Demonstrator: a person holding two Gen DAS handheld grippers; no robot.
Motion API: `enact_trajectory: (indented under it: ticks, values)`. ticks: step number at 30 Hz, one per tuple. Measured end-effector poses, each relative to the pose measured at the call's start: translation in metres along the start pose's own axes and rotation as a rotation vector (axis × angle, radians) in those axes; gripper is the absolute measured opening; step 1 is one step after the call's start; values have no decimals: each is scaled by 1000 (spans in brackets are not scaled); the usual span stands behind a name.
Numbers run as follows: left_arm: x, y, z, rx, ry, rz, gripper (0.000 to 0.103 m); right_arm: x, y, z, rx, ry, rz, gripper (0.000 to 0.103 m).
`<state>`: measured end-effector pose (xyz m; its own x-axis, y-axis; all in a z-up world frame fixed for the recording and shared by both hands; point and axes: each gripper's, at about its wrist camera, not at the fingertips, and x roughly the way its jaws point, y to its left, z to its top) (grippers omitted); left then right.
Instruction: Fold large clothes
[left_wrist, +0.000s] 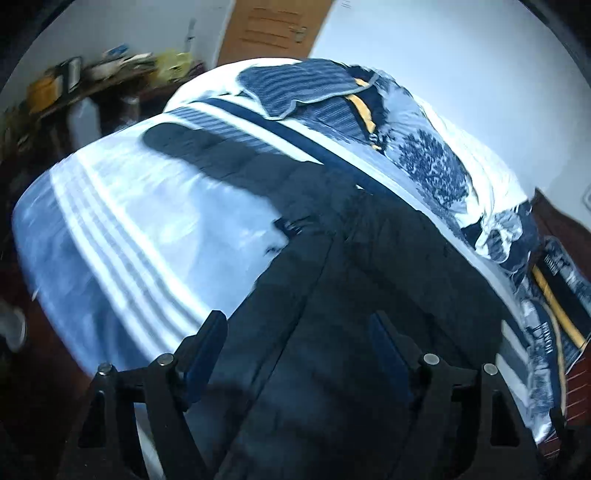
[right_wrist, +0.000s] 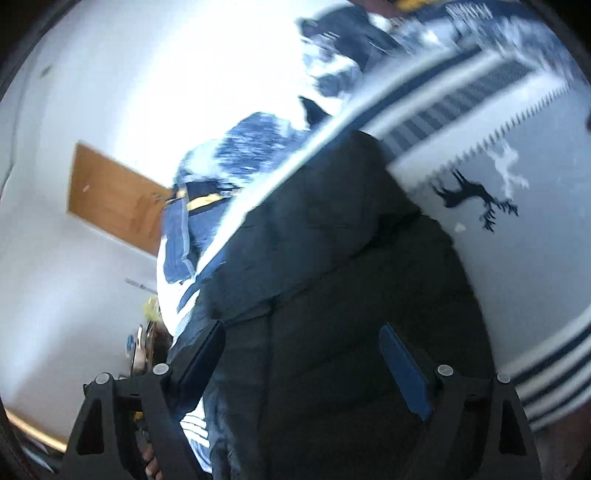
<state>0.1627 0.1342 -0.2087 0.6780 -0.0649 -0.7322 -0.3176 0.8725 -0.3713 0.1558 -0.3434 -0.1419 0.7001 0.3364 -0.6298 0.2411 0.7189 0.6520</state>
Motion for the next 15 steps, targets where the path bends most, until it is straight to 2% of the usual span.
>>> enact_trajectory:
  ticks: [2,5,8,12,15]
  values:
    - [-23,5,-8,-17,-22,-6,80,-21,41,-13,-122,-26,-9,88]
    - [-65,-2,-11,42,-55,-7,80,-49,91,-34,-267,-100,-54,88]
    - [-104,-16,-8,92,-147,19,81,-68,125,-48,-319,-143,-40,88]
    - [-148,-24,-4,139,-248,6,83,-79,154,-55,-311,-102,11,88]
    - [-174,-23,-5,163,-302,8,86,-88,176,-61,-359,-72,57,88]
